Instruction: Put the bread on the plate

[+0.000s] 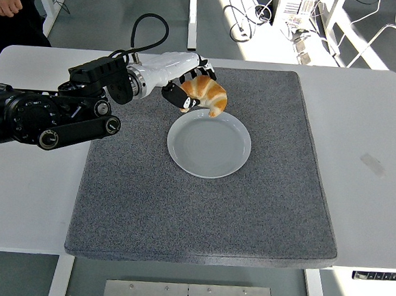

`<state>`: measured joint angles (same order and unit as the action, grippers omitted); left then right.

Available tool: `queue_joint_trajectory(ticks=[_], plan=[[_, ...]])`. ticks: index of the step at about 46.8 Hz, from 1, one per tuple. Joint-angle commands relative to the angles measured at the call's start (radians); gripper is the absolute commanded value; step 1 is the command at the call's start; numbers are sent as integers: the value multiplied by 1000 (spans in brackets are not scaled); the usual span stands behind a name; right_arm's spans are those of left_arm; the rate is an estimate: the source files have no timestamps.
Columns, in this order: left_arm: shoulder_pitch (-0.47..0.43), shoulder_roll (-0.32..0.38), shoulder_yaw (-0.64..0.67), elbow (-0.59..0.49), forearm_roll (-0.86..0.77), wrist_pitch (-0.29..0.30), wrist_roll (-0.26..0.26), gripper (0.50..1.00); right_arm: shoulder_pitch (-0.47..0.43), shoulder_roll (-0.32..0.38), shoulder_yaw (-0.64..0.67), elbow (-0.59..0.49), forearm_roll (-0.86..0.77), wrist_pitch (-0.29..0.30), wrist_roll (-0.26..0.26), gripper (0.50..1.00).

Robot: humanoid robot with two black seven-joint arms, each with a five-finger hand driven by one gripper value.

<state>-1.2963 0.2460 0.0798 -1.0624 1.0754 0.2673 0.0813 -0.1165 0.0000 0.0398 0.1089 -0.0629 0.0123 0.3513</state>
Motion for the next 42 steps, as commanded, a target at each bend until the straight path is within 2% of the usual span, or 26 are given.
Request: queue_joint_trajectory(ticks=[1,11,26,42], plan=[[21,-33,5,22,15,0,5,500,0,0,0,0,0,0,0,1000],[49,-66,6,25,29,0,6,500,0,0,0,0,0,0,0,1000],[63,-70,20,32,29,3,6,500,0,0,0,0,0,0,0,1000],[91,-109,32,98,58,4,6,500,0,0,0,0,0,0,0,1000]])
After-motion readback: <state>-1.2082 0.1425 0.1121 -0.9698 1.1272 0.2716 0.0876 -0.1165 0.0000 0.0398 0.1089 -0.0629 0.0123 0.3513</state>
